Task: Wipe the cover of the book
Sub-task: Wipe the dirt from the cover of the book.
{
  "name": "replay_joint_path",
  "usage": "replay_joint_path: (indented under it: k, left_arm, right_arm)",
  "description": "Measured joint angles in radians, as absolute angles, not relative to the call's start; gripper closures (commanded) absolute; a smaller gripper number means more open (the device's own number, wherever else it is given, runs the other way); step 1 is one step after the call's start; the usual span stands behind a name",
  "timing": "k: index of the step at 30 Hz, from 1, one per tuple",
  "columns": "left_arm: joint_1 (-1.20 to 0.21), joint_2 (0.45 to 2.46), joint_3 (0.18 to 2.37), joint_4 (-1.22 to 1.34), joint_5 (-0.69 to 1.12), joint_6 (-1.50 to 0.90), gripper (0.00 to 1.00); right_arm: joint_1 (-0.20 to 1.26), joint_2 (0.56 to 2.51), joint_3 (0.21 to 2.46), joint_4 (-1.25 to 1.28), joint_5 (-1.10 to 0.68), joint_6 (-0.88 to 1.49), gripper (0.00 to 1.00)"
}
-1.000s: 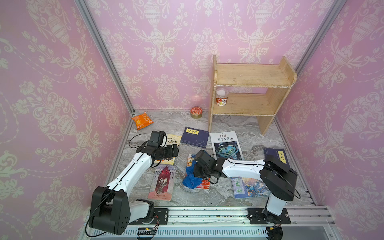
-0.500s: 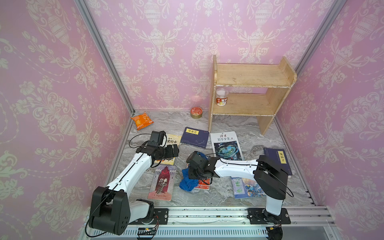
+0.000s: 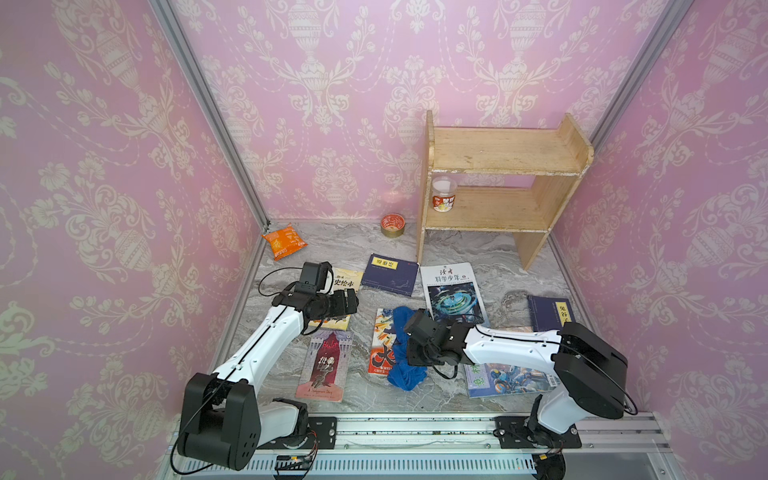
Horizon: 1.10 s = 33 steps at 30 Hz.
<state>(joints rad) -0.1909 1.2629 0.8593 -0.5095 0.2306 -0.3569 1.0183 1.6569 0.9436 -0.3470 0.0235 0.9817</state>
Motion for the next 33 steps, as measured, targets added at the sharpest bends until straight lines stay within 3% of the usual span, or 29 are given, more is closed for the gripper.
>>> replay_joint_path:
  k: [8,20,29,33]
  left_arm:
    - [-0.191,1.263,0.859,-0.509,0.231,-0.357,0.01]
    - [-0.191,1.265,0.859,-0.509,0.231,-0.357,0.01]
    - [-0.191,1.265,0.859,-0.509,0.231,-0.357,0.01]
    - [-0.191,1.265,0.856,-0.509,0.231,-0.357,0.01]
  right_arm:
    - [1.132,1.928,1.283,-0.388,-0.004,0.94,1.0]
    - [1.055,1.637,0.915,-0.322,-0.038,0.958,1.0]
    - [1.119,1.9,1.245,-0.379,-0.064,0.939,1.0]
    - [1.126,1.917,1.252,-0.338,-0.081,0.939,1.0]
